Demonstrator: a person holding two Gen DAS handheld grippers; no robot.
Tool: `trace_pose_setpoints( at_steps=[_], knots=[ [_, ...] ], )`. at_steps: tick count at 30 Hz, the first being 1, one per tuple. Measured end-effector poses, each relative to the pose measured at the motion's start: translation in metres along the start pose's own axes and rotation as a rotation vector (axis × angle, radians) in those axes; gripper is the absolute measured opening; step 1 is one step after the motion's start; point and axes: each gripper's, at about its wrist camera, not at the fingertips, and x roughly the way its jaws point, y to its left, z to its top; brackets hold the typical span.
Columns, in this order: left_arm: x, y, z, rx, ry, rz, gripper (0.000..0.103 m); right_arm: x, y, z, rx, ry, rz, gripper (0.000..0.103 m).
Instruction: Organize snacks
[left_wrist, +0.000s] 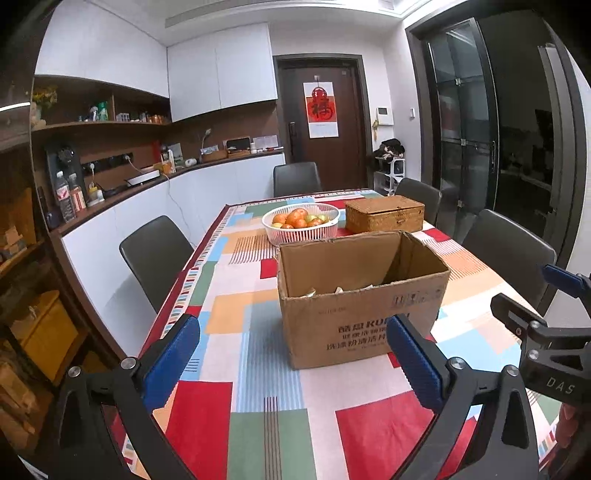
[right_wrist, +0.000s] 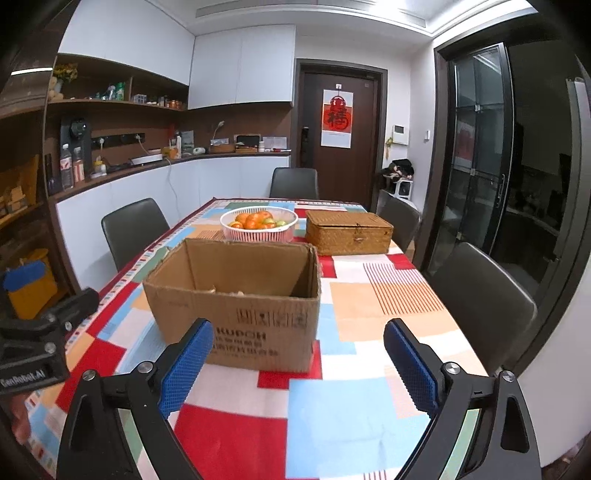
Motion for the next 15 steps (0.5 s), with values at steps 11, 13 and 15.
trace_pose_setpoints(
  at_steps=[11, 13, 15],
  knots=[
    [-0.010, -0.005, -0.005, 0.004, 0.011, -0.007, 0.103, -0.012, -0.008, -0.015, 0.029, 0.019, 0.021, 0.094],
    [-0.011, -0.004, -0.007, -0.003, 0.011, -0.006, 0.103, -0.013, -0.007, -0.015, 0.030, 0.016, 0.024, 0.094],
    [-0.011, -0.004, -0.008, -0.009, 0.010, -0.009, 0.103, -0.014, -0.007, -0.015, 0.029, 0.011, 0.024, 0.094]
  ],
)
